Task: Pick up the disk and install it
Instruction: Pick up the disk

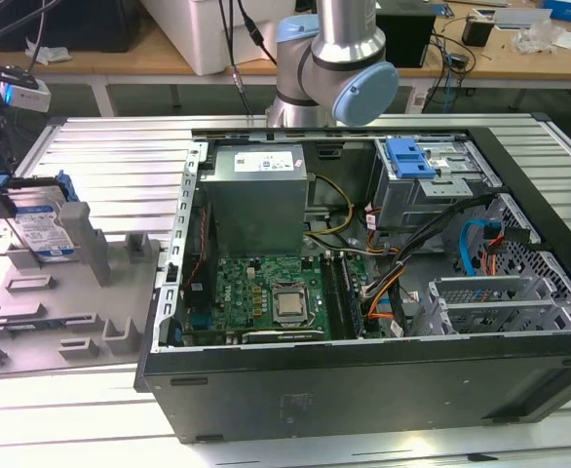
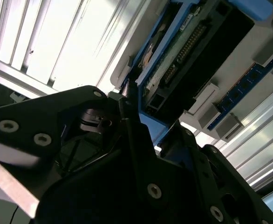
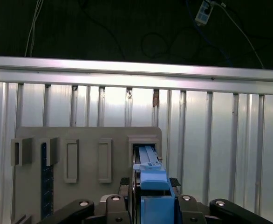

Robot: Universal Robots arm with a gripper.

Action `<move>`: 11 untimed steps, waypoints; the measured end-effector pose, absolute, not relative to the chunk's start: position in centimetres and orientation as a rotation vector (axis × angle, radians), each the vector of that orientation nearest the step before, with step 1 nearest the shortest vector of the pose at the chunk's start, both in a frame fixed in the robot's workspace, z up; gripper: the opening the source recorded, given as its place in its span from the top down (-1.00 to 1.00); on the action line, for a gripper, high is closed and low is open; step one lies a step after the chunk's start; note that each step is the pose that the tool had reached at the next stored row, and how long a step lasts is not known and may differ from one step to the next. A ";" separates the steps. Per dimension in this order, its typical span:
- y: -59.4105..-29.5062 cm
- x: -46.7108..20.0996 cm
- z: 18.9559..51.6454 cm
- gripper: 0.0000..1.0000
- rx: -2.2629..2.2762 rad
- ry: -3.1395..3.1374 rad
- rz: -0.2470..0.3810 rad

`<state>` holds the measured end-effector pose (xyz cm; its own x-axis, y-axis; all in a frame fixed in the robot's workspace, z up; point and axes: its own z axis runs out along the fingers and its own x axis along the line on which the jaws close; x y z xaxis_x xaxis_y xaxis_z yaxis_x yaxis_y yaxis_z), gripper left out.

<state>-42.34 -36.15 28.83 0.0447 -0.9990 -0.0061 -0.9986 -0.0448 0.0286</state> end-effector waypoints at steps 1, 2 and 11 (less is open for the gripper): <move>-36.2 -42.4 28.8 0.11 2.258 -2.159 -0.038; -36.1 -42.4 28.8 0.00 2.258 -2.159 -0.038; -35.4 -42.4 28.8 -0.14 2.258 -2.159 -0.038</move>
<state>-42.37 -35.42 28.83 0.0446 -0.9990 -0.0060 -0.9986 -0.0447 0.0290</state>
